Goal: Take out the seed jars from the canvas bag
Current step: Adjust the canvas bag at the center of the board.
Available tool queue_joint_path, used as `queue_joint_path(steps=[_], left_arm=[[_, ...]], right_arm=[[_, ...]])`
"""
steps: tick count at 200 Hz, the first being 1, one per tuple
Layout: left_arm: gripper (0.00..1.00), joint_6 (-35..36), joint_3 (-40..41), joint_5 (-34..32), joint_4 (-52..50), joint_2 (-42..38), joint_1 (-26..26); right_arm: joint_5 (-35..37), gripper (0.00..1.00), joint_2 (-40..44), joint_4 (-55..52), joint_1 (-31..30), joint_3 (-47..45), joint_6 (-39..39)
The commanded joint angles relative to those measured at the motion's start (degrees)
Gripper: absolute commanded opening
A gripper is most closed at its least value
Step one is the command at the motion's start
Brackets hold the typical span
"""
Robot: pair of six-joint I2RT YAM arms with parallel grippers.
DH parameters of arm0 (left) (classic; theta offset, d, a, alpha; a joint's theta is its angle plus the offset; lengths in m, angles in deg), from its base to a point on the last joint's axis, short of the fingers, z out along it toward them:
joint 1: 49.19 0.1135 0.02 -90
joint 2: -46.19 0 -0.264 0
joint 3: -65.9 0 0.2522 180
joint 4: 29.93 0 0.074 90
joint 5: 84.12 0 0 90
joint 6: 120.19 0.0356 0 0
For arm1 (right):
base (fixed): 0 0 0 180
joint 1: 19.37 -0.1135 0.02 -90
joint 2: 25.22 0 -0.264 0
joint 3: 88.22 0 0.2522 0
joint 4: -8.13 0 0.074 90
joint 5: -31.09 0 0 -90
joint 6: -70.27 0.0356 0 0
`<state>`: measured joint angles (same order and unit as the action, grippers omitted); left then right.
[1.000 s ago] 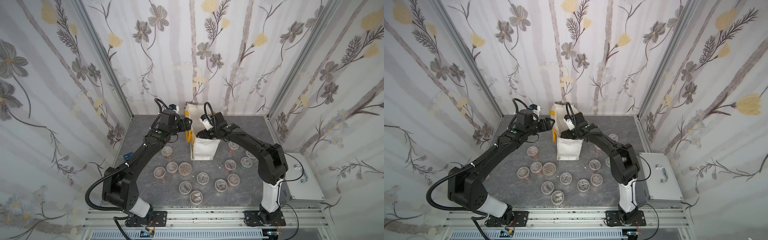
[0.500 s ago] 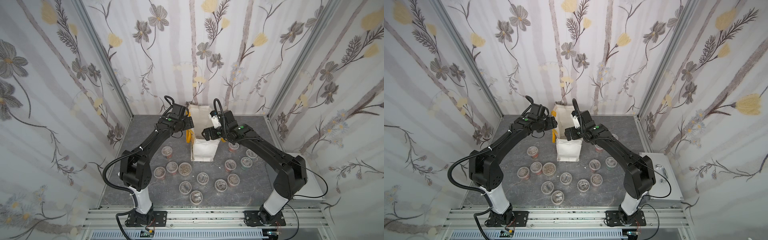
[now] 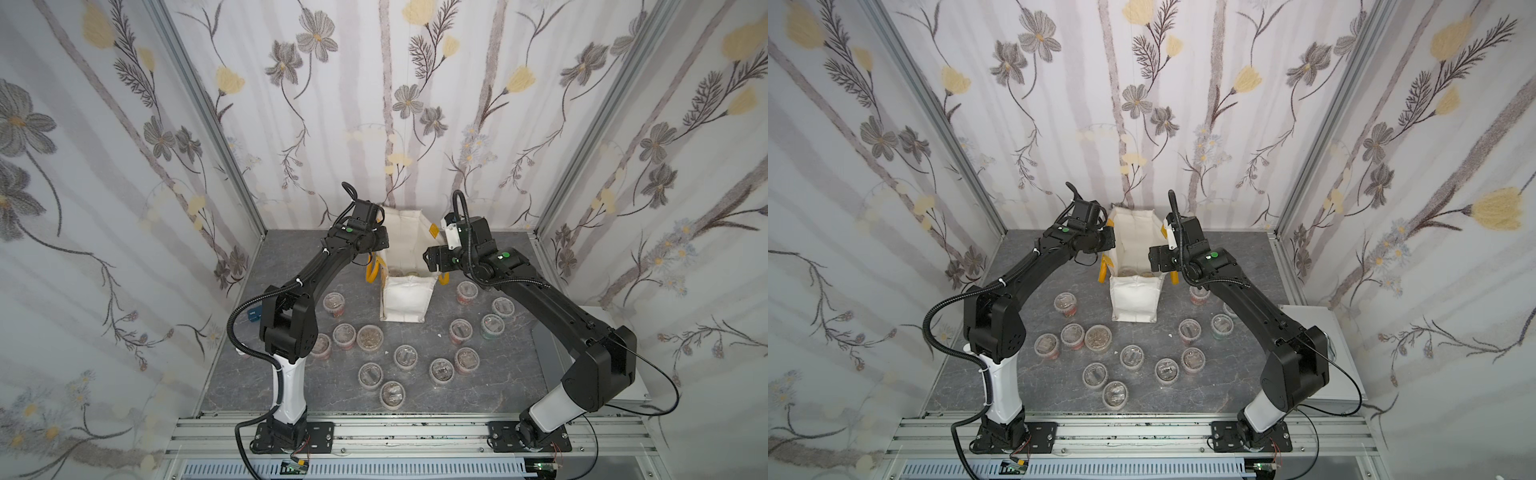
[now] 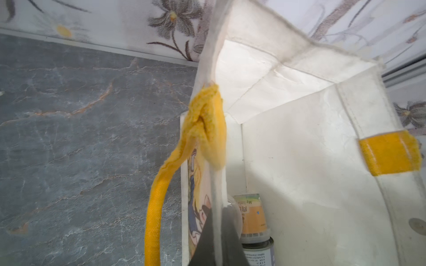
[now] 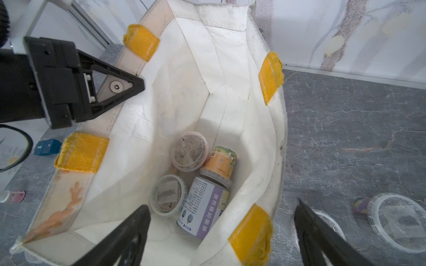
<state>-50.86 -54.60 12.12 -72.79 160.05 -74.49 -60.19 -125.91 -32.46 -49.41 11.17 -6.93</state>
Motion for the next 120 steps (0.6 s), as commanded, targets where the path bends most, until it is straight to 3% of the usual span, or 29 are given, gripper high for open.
queue_joint_path(steps=[1,34,120], left_arm=[[0.00,5.40,0.41,4.29,8.18,-2.32,-1.97],[0.00,7.04,0.04,6.50,9.96,-4.17,-4.57],[0.00,9.73,4.34,13.86,18.37,-8.63,-8.18]], right_arm=[[-7.39,0.89,0.77,5.10,-0.34,-2.19,-3.19],[-9.61,0.86,2.32,11.33,-1.41,-7.10,-7.90],[-5.82,0.92,-3.92,13.85,-1.09,-7.77,-8.54]])
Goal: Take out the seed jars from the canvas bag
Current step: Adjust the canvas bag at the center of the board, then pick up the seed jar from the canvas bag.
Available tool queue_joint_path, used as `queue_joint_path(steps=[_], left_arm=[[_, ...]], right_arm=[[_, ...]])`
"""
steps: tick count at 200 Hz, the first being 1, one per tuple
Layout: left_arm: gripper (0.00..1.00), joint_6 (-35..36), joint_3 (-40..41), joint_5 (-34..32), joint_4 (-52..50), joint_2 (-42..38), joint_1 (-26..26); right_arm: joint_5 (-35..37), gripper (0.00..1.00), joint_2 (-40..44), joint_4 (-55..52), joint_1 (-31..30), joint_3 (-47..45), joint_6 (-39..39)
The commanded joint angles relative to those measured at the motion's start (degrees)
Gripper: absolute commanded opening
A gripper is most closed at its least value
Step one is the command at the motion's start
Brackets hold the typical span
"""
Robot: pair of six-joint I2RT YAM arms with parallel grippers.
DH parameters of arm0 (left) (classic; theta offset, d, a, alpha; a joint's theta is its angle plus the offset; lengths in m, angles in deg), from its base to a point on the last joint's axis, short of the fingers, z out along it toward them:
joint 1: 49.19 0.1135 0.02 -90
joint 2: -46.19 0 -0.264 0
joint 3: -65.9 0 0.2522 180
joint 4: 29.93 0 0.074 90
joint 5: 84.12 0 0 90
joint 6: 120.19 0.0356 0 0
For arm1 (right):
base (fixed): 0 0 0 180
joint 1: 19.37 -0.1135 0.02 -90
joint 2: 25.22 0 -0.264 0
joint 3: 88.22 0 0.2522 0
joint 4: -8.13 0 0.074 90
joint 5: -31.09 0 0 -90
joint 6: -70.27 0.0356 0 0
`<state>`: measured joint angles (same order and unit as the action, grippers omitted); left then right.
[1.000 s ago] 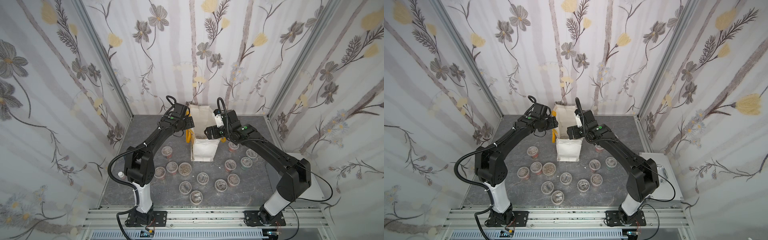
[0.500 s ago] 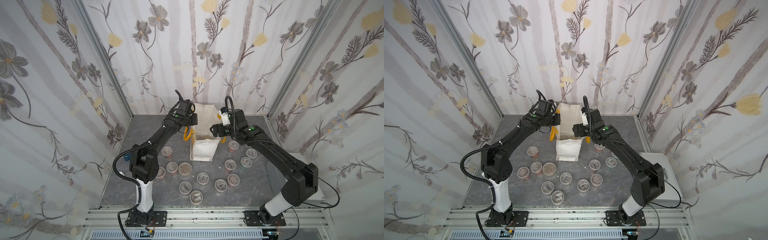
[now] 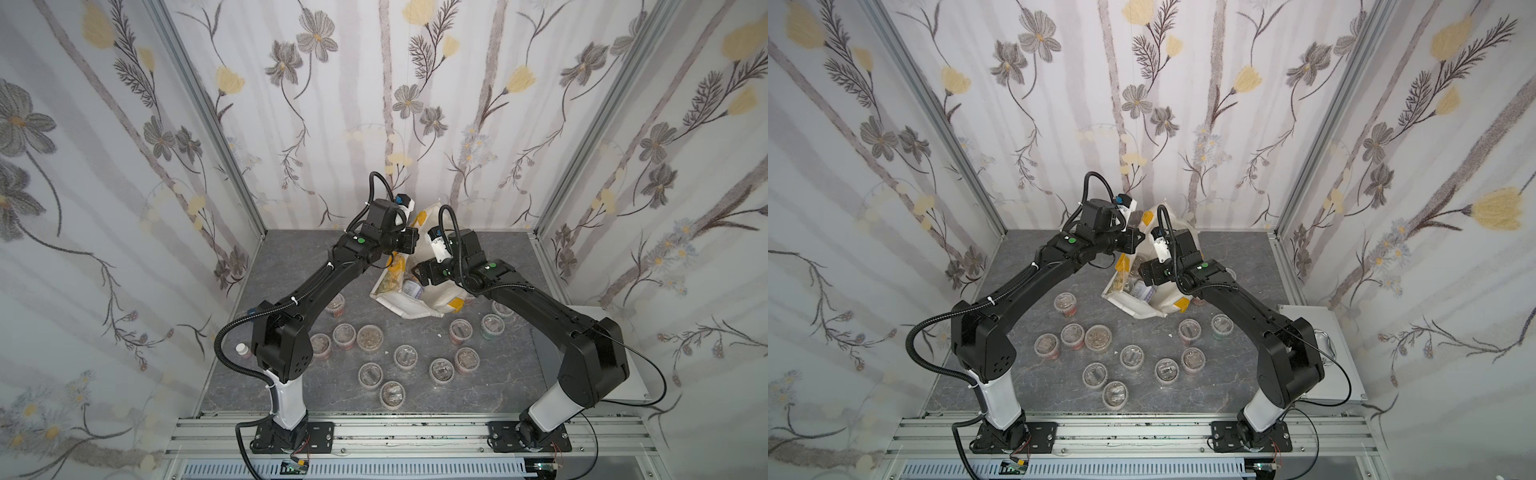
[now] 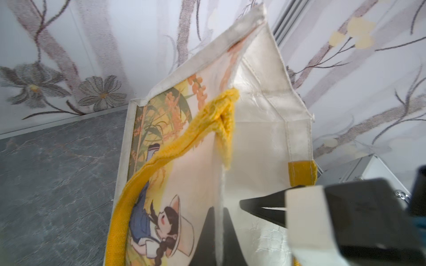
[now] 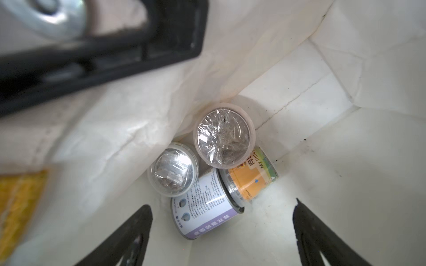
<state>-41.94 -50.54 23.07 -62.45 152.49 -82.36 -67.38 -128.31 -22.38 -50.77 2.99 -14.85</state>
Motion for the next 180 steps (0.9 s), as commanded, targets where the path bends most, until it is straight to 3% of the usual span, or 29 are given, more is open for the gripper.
queue_joint_path(steps=[1,47,111,180], left_arm=[[0.00,0.74,0.32,2.97,8.08,-1.04,-0.36],[0.00,0.87,0.73,9.19,11.66,-0.55,-0.82],[0.00,-0.81,0.63,13.04,14.30,1.11,-0.93],[0.00,1.38,0.63,13.83,14.95,1.21,-0.40]], right_arm=[[1.49,0.92,-1.60,3.76,0.27,0.41,-0.51],[-0.81,0.92,-5.08,6.75,0.47,0.86,0.57],[-5.80,0.96,-9.67,15.11,0.65,0.12,9.67],[-15.26,0.90,-8.71,31.84,2.24,-10.95,13.25]])
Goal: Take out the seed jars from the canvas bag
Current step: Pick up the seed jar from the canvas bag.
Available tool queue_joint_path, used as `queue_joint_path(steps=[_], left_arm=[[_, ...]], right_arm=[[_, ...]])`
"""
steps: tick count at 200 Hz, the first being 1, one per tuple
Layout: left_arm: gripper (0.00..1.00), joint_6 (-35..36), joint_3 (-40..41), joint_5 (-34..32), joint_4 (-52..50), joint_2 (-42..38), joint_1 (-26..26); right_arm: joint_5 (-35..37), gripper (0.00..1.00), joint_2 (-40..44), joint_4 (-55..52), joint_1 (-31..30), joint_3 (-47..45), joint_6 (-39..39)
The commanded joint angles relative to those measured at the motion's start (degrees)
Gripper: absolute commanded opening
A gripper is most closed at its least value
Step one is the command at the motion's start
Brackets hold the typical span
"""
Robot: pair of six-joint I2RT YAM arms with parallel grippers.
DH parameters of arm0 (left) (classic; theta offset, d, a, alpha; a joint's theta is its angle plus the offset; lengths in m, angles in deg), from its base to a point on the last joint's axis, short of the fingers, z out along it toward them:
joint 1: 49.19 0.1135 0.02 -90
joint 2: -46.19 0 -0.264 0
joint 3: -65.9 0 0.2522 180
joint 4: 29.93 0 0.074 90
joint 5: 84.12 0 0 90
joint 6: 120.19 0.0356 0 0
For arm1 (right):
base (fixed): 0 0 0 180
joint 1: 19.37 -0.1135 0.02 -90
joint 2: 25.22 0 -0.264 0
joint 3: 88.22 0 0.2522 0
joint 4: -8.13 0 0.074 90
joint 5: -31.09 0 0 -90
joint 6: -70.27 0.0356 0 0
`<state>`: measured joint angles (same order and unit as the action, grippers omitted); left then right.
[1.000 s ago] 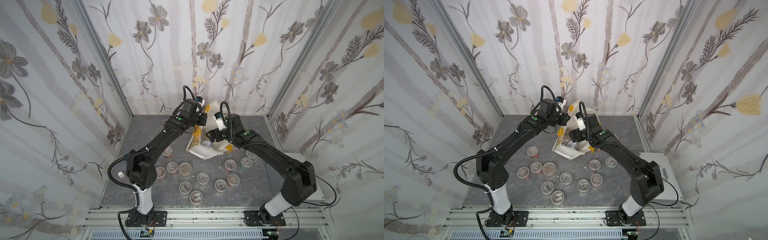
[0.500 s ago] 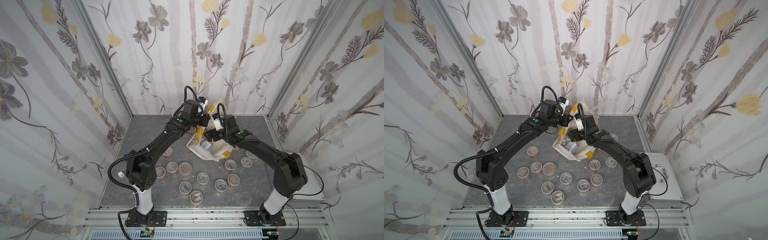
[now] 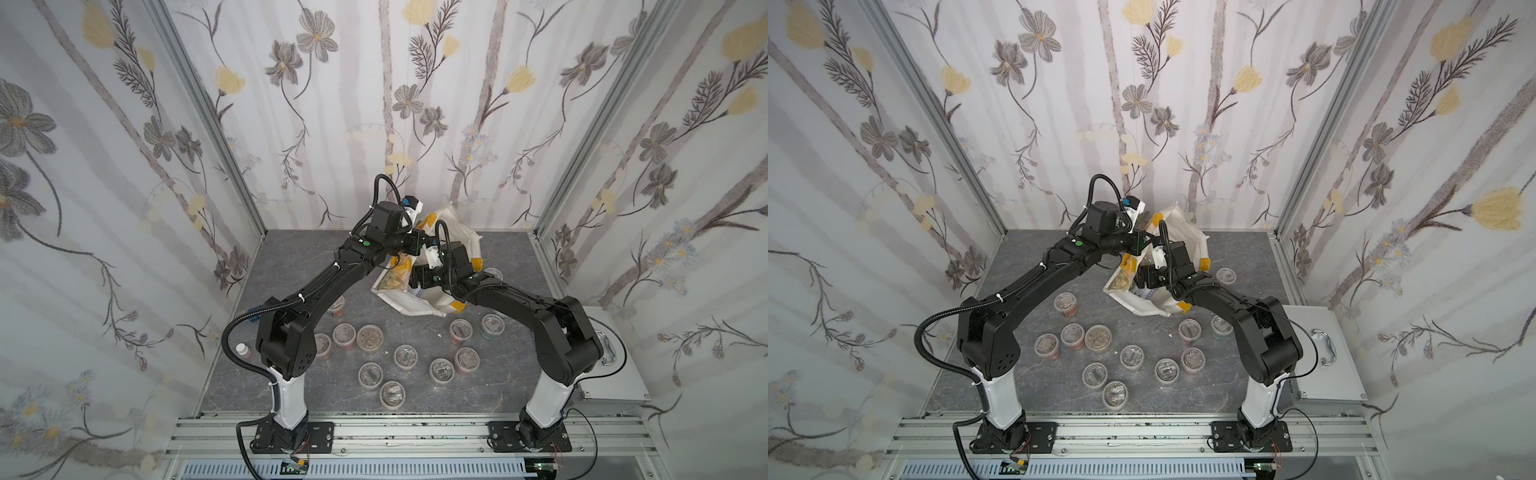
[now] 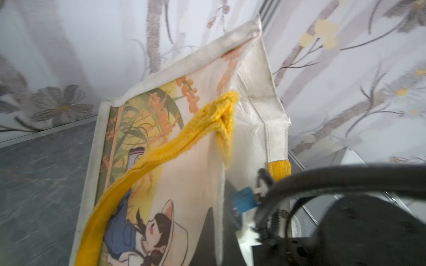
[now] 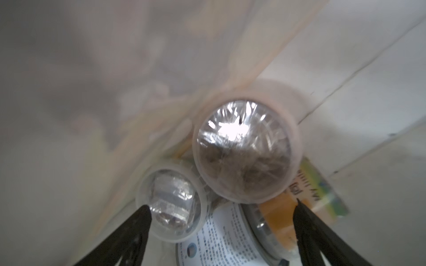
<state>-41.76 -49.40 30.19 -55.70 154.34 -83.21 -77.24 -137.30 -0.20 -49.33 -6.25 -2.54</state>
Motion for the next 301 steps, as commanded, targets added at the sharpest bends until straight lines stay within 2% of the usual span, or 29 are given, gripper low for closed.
queue_joint_path(steps=[1,51,88,112,142,194,249,264,301], left_arm=[[0.00,1.20,-0.50,6.80,8.26,-0.70,0.49],[0.00,0.67,-0.50,9.38,8.51,-0.51,0.97],[0.00,0.10,-0.44,10.18,9.54,-0.23,1.08],[0.00,-0.64,-0.33,10.44,9.96,-0.10,1.41],[0.00,-1.22,0.06,10.87,10.24,-0.14,1.78],[0.00,-3.19,1.43,12.84,12.84,-0.05,1.79],[0.00,-3.54,1.56,13.17,13.68,-0.36,2.01],[0.00,-3.66,1.65,13.39,13.93,-0.53,2.03],[0.00,-3.72,2.69,13.10,13.98,-1.19,2.60]], right_arm=[[-5.36,0.90,0.32,9.76,0.87,-1.82,0.89],[-0.57,0.93,0.76,11.29,2.21,-2.21,2.13],[8.97,0.96,1.53,12.05,2.10,-2.92,3.11],[14.92,0.92,2.00,12.10,2.14,-3.34,3.38],[13.58,0.91,1.57,13.23,2.10,-3.53,3.25],[10.16,0.98,-1.95,12.75,1.49,-0.99,1.78],[16.63,0.95,-5.36,6.74,1.22,2.98,3.59],[17.98,0.92,-5.96,5.74,1.27,3.75,4.32],[17.44,0.87,-5.63,5.39,1.29,3.96,4.26]])
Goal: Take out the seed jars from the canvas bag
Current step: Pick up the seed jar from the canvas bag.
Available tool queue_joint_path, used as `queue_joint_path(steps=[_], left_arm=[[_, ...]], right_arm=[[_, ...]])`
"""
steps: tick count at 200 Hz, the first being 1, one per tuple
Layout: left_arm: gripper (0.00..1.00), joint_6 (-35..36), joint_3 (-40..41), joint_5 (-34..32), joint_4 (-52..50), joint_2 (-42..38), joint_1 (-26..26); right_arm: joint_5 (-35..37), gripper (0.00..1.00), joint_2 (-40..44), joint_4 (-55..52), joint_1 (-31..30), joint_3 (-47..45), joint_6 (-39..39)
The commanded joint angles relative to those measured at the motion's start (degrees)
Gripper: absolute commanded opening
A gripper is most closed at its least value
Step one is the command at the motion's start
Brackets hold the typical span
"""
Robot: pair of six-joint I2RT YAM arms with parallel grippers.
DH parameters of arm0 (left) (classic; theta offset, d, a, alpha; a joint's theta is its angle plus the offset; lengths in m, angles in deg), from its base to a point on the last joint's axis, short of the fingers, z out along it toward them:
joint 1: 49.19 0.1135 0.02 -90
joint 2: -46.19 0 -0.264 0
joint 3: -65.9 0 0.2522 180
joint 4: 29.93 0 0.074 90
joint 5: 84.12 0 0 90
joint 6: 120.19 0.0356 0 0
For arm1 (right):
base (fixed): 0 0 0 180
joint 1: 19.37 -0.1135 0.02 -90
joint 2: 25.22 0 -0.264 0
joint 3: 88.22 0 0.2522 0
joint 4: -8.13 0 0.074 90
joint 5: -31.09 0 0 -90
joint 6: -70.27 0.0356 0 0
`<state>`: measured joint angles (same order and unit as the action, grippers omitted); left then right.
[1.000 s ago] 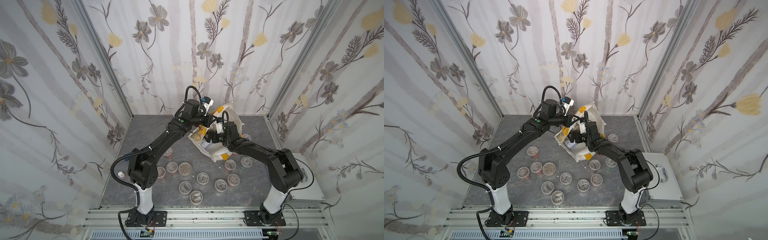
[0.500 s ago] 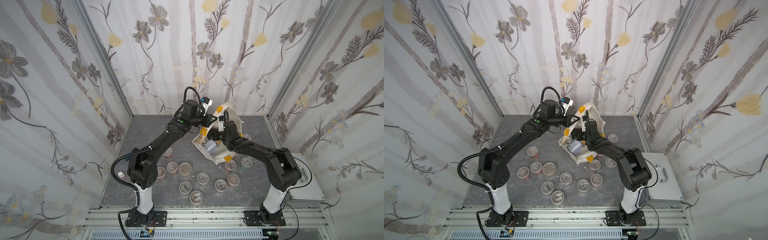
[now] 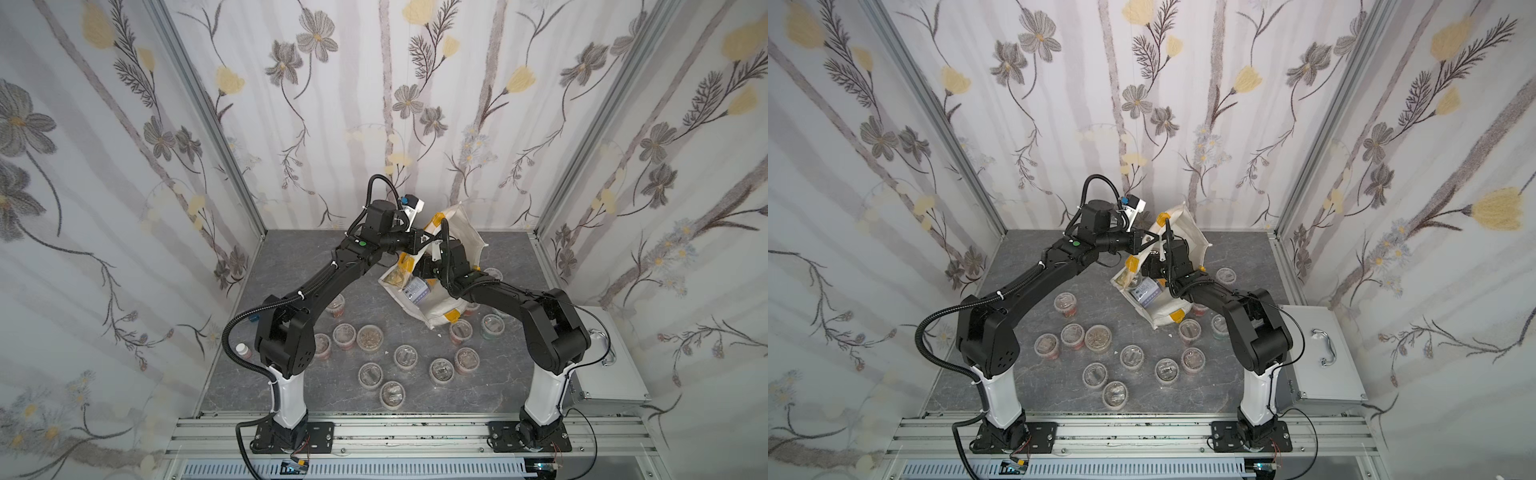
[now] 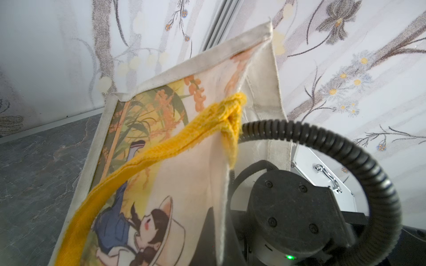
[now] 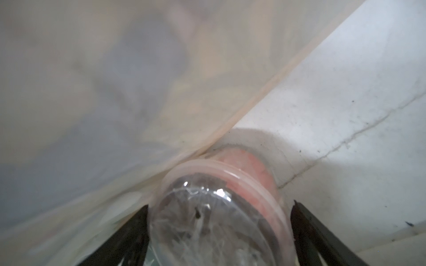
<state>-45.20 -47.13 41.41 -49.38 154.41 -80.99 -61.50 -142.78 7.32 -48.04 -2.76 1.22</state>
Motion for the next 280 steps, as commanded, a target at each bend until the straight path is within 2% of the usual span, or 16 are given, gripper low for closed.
queue_joint_path(steps=[1,27,105,157,209,236,280], left_arm=[[0.00,-0.29,0.49,1.81,7.69,-1.26,0.44],[0.00,-1.73,1.88,1.86,9.61,-1.86,0.78],[0.00,-4.05,4.89,0.86,11.29,-2.07,2.38],[0.00,-4.75,6.78,-2.30,11.15,-2.54,4.16],[0.00,-3.72,7.89,-4.32,9.47,-3.08,6.19],[0.00,-3.54,8.98,-5.03,9.48,-3.33,6.87],[0.00,-3.45,10.19,-7.80,8.78,-3.31,7.86]], right_arm=[[1.71,0.87,-0.13,-2.13,0.01,0.51,0.50],[3.20,0.82,-0.15,-3.80,0.32,1.21,1.56],[-1.14,0.71,5.87,-4.58,0.80,1.78,3.56],[-8.87,0.69,12.00,-9.64,0.72,1.18,4.27],[-15.73,0.67,21.71,-20.66,1.04,2.39,1.26],[-19.32,0.64,28.70,-26.41,3.71,1.35,0.41],[-23.59,0.63,35.95,-31.66,12.95,-1.19,-1.78]])
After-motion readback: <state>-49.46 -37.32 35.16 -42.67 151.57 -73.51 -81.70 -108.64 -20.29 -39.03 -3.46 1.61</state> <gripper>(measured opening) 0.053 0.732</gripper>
